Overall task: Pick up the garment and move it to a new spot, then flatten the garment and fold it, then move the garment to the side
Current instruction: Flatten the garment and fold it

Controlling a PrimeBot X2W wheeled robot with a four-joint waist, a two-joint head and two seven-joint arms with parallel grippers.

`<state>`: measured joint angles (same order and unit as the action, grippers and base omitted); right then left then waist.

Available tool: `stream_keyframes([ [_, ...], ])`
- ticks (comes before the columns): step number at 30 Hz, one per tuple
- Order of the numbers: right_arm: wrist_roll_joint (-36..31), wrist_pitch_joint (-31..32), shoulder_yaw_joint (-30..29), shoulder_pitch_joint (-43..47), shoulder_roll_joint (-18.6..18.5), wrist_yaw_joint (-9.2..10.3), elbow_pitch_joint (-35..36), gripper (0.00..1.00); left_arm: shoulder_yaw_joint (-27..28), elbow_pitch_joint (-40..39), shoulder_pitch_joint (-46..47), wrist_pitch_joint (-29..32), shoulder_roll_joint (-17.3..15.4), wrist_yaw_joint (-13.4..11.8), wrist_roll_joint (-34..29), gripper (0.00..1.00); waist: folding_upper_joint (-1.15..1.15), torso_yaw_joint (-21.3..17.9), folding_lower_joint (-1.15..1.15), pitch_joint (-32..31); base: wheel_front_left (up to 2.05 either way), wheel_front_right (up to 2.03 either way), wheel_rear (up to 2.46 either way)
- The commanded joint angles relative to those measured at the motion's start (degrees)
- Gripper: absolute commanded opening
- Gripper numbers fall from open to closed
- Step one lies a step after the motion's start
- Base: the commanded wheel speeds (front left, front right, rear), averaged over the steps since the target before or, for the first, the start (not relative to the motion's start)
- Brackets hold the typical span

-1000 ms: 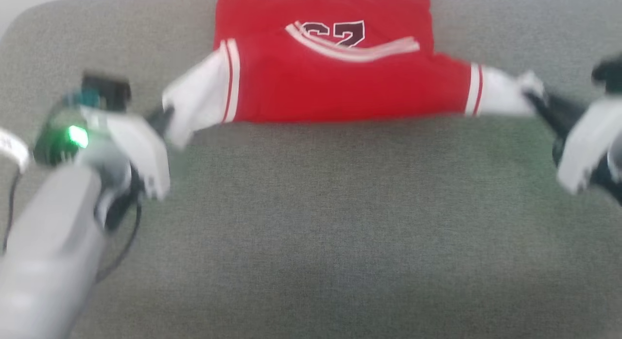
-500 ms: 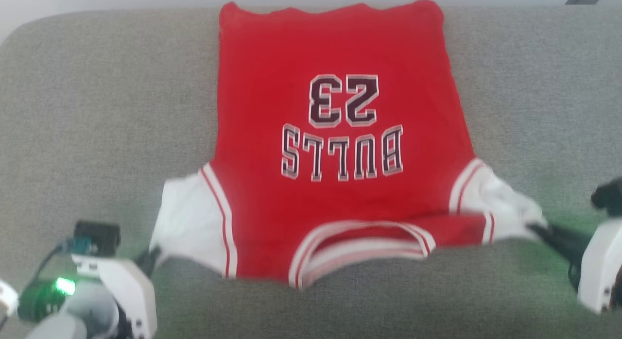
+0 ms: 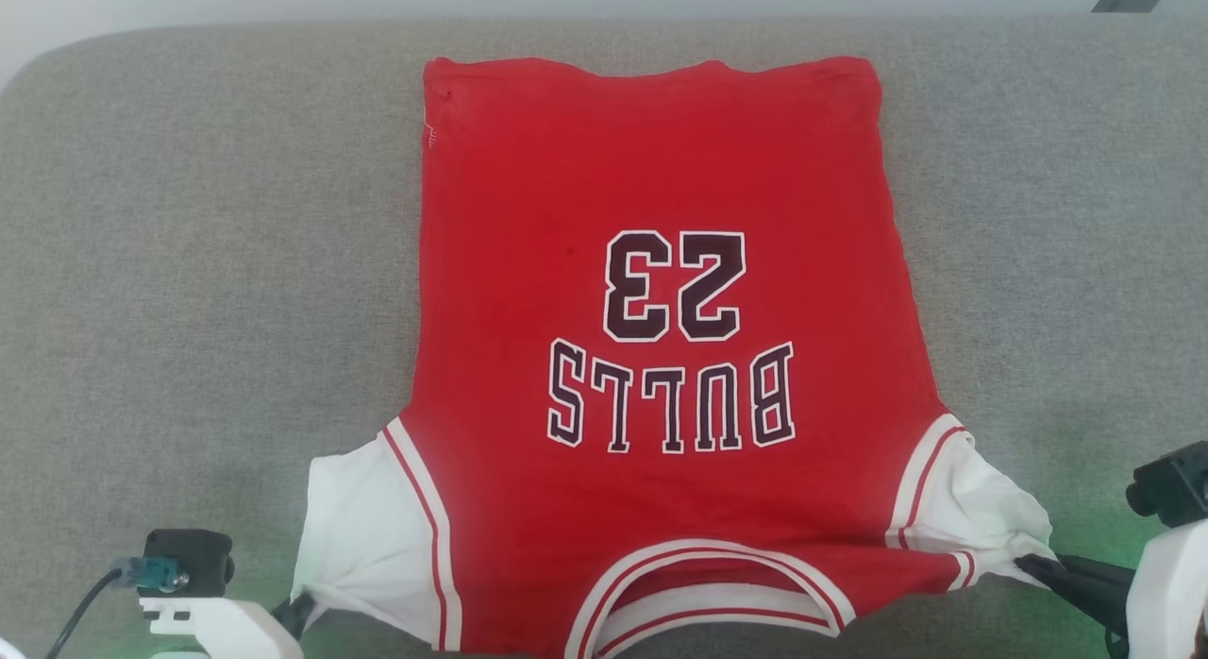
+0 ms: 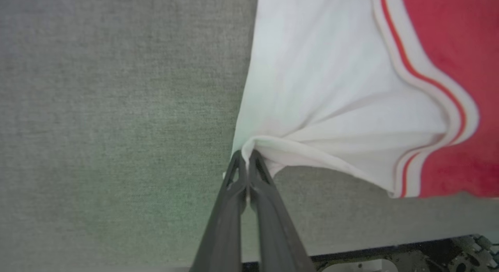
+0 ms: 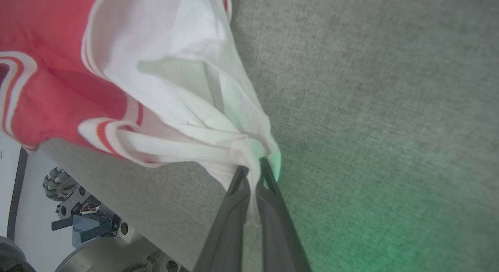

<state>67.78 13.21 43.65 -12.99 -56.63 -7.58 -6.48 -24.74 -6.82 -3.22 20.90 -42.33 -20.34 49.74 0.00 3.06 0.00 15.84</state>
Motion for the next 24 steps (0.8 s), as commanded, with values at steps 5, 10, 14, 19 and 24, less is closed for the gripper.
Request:
stream_keyframes([
  [5,-2.7,1.3,-1.3,1.7,3.3,0.41,-4.3,1.00,-0.3,-0.4,1.4,-2.3,2.0,0.1,-1.1,0.00,0.00,0.1,0.00,0.2,0.00,0.00,0.00],
  [10,-4.4,2.6,-6.2,0.3,4.1,0.61,-3.6,1.00,-0.7,-0.8,3.4,-4.0,3.5,0.7,-2.2,0.00,0.00,0.3,0.00,0.3,0.00,0.00,0.00],
  [14,-5.3,3.3,-12.2,-0.5,3.9,0.13,1.0,1.00,-1.2,-1.3,4.6,-4.9,4.5,0.9,-2.8,0.00,0.00,0.4,0.00,0.8,0.00,0.00,0.00],
  [19,-9.7,4.7,-21.6,-4.3,6.9,0.10,3.7,1.00,-1.8,-1.3,6.5,-6.5,6.3,1.5,-3.3,0.00,0.00,1.2,0.00,2.3,0.00,0.00,0.00],
  [24,-17.5,9.1,-27.5,-16.2,14.9,0.10,0.5,1.00,-3.7,0.0,11.2,-7.0,8.8,3.0,-4.8,0.00,0.00,4.3,0.00,5.0,0.00,0.00,0.00],
])
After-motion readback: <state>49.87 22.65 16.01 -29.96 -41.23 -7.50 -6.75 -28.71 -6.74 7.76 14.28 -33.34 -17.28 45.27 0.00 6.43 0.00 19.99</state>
